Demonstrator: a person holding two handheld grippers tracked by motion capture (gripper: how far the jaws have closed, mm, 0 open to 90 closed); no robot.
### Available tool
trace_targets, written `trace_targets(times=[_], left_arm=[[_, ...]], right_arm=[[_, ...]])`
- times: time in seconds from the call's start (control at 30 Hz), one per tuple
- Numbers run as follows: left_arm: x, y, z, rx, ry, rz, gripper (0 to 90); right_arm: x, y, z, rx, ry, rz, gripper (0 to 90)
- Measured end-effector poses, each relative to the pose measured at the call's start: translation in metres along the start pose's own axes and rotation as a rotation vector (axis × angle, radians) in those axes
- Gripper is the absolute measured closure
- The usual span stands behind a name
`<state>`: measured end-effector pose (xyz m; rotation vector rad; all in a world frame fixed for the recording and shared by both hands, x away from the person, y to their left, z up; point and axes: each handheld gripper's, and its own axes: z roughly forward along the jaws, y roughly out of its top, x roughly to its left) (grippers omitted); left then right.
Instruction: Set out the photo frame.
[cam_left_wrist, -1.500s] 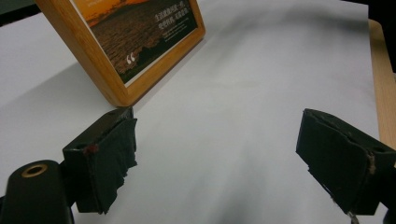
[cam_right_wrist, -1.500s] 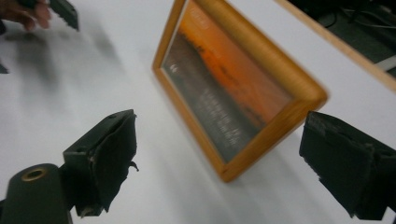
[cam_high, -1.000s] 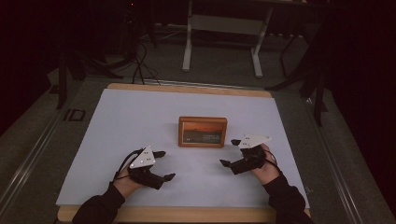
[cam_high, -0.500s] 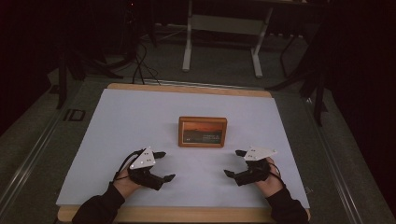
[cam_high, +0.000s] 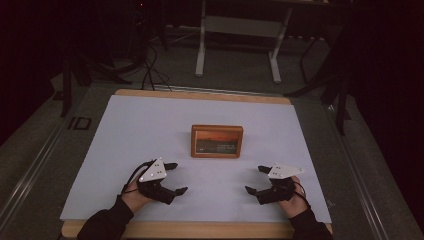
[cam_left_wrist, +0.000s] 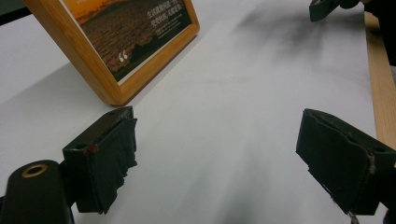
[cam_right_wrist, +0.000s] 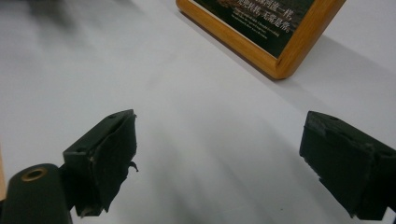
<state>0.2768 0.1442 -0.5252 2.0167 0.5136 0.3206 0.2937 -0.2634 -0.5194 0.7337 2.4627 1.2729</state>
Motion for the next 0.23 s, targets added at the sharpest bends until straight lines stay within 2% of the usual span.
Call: trace_targets(times=[0.23], left_arm=[[-0.0011,-0.0011,0.0013,0.008,-0.004,0.004,12.5]], right_arm=[[0.0002,0.0003,0.0031,-0.003,0.006,-0.006,10.6]])
